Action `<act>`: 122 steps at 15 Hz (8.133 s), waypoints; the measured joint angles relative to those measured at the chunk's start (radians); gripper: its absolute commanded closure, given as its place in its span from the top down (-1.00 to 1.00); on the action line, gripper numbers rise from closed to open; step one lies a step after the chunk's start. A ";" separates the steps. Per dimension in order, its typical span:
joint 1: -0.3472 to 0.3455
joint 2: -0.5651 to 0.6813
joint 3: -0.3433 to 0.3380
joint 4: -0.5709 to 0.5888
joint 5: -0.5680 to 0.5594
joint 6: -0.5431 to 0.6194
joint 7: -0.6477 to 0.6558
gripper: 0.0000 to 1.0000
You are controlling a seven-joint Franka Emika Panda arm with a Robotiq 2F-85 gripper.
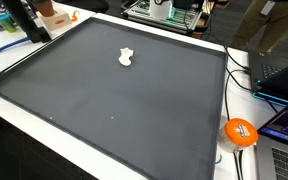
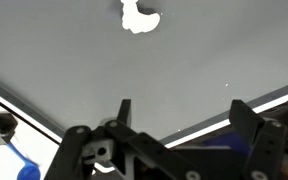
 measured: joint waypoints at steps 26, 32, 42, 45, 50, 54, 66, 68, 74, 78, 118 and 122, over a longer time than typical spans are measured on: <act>0.680 0.191 -0.701 0.109 -0.003 -0.001 -0.363 1.00; 0.849 0.299 -0.865 0.132 -0.002 0.000 -0.352 1.00; 0.929 0.352 -0.936 0.095 -0.001 0.001 -0.315 1.00; 0.966 0.346 -0.952 0.066 -0.001 0.001 -0.288 1.00; 1.109 0.346 -1.061 0.061 -0.001 0.001 -0.249 1.00; 1.205 0.349 -1.122 0.083 -0.002 0.001 -0.248 1.00; 1.212 0.377 -1.149 0.189 -0.002 0.000 -0.250 1.00; 1.133 0.371 -1.096 0.221 -0.002 0.000 -0.251 1.00; 0.726 0.346 -0.765 0.272 -0.002 0.000 -0.333 1.00; 0.478 0.360 -0.545 0.277 -0.002 0.000 -0.382 1.00; -0.173 0.560 0.024 0.079 -0.001 0.001 -0.282 1.00; -0.317 0.597 0.114 0.049 -0.001 0.001 -0.282 1.00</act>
